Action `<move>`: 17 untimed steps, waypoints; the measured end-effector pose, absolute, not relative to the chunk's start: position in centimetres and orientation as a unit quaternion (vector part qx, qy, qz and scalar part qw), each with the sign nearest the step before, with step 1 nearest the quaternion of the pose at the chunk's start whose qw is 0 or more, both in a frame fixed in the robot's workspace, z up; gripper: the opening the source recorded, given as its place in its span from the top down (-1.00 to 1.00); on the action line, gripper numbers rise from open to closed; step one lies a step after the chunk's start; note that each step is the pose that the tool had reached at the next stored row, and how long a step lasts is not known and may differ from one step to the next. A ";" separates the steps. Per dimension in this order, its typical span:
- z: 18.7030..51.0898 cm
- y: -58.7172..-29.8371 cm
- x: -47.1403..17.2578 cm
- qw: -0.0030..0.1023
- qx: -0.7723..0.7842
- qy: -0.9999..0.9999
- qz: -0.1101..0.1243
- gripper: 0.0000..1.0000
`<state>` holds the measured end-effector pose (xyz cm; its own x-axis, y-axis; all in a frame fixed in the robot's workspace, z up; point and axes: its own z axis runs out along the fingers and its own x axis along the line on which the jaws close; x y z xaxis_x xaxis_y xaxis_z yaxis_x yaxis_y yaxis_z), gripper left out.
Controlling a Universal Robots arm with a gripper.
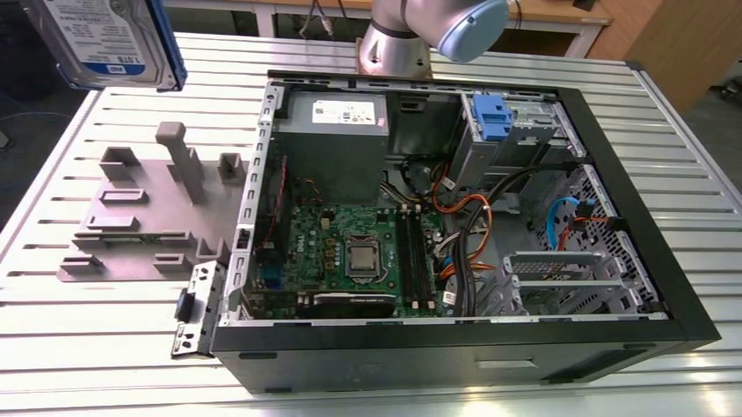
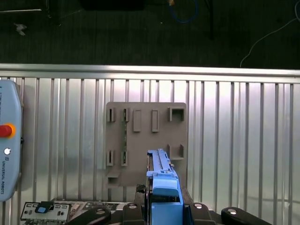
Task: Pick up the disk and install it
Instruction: 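Pick up the disk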
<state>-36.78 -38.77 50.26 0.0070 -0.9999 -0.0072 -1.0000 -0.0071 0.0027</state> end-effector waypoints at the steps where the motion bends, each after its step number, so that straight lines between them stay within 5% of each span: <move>1: 50.3 -38.8 -36.6 0.002 -0.710 0.705 0.004 0.27; 17: 50.3 -39.1 -33.7 0.002 -0.709 0.705 0.004 0.27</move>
